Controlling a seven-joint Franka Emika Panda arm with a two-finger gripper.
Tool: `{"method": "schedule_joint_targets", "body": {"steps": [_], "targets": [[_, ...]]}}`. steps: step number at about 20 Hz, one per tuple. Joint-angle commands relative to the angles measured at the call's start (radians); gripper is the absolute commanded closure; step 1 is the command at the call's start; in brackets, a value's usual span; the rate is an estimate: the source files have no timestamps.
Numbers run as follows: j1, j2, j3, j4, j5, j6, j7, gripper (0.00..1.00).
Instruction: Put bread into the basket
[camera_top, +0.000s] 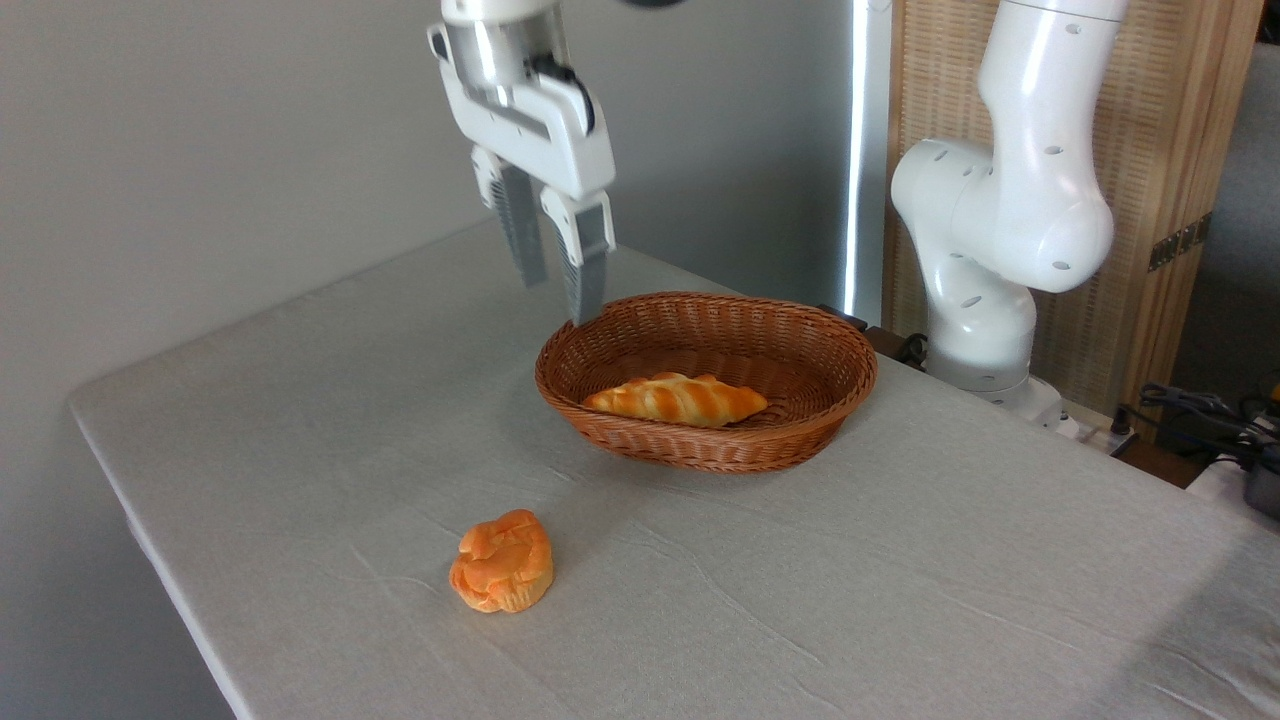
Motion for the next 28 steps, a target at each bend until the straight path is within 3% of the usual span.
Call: {"method": "schedule_joint_targets", "body": {"steps": [1, 8, 11, 17, 28], "targets": [[0.000, 0.116, 0.075, 0.212, 0.012, 0.003, 0.007, 0.00], [0.000, 0.187, 0.175, 0.353, 0.006, -0.011, 0.011, 0.00], [0.003, 0.202, 0.190, 0.384, -0.002, -0.077, 0.027, 0.00], [0.078, 0.242, 0.114, 0.422, 0.005, -0.166, 0.024, 0.00], [0.099, 0.253, 0.105, 0.422, 0.012, -0.189, 0.025, 0.00]]}}
